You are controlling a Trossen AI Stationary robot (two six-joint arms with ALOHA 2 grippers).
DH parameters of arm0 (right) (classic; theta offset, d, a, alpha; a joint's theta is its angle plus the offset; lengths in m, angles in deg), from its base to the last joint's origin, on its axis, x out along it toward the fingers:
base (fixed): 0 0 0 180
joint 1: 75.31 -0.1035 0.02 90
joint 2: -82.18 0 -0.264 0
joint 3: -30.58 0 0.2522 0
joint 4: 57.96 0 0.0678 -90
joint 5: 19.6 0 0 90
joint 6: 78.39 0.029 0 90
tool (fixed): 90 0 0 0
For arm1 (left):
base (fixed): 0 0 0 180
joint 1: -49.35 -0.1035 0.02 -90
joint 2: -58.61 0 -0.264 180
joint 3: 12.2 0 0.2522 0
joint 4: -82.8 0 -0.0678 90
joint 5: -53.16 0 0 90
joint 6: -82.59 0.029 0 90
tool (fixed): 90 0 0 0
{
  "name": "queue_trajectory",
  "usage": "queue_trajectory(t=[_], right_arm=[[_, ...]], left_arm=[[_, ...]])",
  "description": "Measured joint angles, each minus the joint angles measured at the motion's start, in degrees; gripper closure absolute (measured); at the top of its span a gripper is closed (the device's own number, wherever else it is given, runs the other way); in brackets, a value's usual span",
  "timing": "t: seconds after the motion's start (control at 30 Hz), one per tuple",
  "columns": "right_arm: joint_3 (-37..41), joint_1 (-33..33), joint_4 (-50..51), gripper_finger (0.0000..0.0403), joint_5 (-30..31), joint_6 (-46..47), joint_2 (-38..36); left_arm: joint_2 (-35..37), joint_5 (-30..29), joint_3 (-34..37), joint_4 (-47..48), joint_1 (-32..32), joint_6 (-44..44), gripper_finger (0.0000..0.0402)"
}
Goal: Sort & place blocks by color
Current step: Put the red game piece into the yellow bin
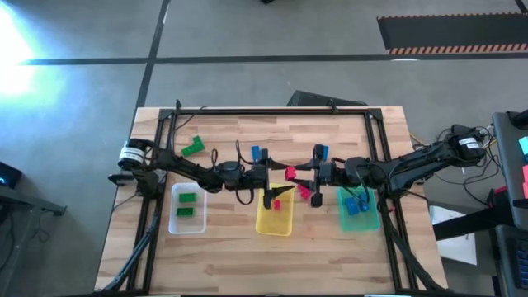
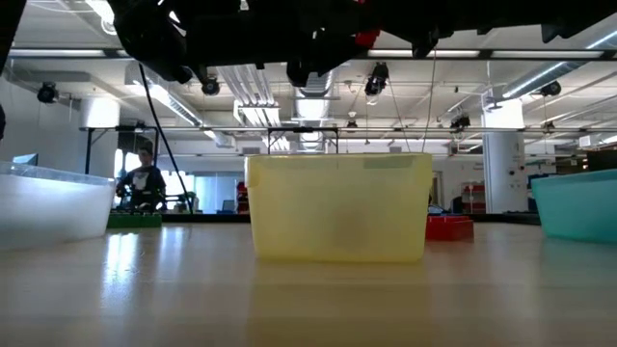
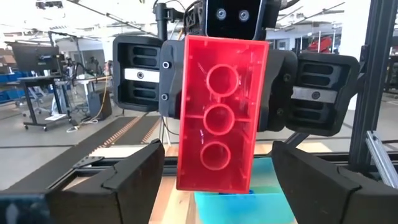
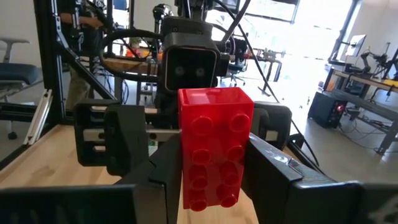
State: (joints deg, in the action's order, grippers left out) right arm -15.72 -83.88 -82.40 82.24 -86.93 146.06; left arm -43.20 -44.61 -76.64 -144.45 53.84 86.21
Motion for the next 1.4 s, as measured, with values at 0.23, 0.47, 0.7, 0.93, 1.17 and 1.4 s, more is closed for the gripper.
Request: queue_trajectory(t=[0.23,0.47,0.7,0.93,1.17,1.4], right_arm=[[0.0,0.0,0.2,0.0278,0.0,0.0,0.0],[0.0,0.0,0.1,0.0222,0.2,0.0,0.0],[0.0,0.0,0.4,0.0158,0.2,0.1,-2.0],[0.0,0.0,6.6,0.014,0.2,-0.9,-9.9],[0.0,0.0,12.0,0.015,0.3,-2.1,-17.9],[0.0,0.0,16.5,0.0162,0.3,-2.0,-20.9]], left_arm=[[0.3,-0.1,0.2,0.1,0.0,0.1,0.0188],[0.4,-1.7,0.0,1.8,0.0,-0.3,0.0277],[1.2,-1.7,0.1,6.3,0.0,-0.4,0.0277],[7.0,-1.7,-1.3,28.7,0.3,-4.9,0.0277],[10.6,-1.7,-10.4,67.4,2.7,-10.8,0.0277],[9.2,-1.5,-19.0,82.8,4.7,-12.5,0.0277]])
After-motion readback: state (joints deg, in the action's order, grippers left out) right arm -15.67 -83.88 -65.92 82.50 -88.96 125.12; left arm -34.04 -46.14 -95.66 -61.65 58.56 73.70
